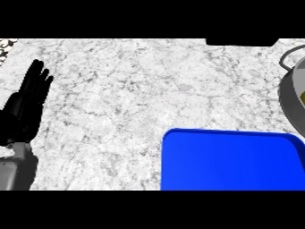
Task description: Pick the lemon from the tray and place it in the pot
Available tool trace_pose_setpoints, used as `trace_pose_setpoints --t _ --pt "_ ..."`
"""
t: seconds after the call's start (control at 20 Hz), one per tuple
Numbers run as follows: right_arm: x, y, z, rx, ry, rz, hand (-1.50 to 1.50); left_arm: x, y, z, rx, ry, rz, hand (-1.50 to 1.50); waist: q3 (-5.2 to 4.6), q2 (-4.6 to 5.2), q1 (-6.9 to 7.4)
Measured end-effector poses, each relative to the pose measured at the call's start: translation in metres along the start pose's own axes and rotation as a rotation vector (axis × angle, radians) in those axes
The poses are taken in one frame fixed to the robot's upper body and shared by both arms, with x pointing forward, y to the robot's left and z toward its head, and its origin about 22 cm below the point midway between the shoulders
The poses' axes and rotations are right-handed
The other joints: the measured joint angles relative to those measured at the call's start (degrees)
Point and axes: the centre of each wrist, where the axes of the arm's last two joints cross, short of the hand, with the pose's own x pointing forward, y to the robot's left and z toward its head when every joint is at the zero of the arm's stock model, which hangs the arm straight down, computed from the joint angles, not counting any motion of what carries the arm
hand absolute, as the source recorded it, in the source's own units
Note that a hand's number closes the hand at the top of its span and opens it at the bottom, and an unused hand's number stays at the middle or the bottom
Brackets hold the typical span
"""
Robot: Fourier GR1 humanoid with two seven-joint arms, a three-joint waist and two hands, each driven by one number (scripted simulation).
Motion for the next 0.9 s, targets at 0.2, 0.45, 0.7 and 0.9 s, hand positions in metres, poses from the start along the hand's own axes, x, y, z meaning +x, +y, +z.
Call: trace_pose_setpoints --t 0.2,0.45,0.7,0.9 --pt "0.006 -0.030 0.017 -0.036 0.028 -0.008 -1.50 0.007 0.003 -0.002 0.002 -0.007 0.001 0.00 0.12 0.14 -0.03" --pt "0.013 -0.054 0.033 -0.051 0.056 -0.003 -1.50 0.011 0.004 -0.006 0.008 -0.009 0.006 0.00 0.24 0.21 -0.26" --pt "0.023 -0.073 0.044 -0.055 0.079 0.015 -1.50 0.007 0.004 -0.005 0.011 -0.006 0.010 0.00 0.31 0.22 -0.38" --pt "0.021 -0.076 0.050 -0.052 0.089 0.031 -1.50 0.004 -0.001 -0.004 0.006 -0.004 0.010 0.00 0.35 0.23 -0.40"
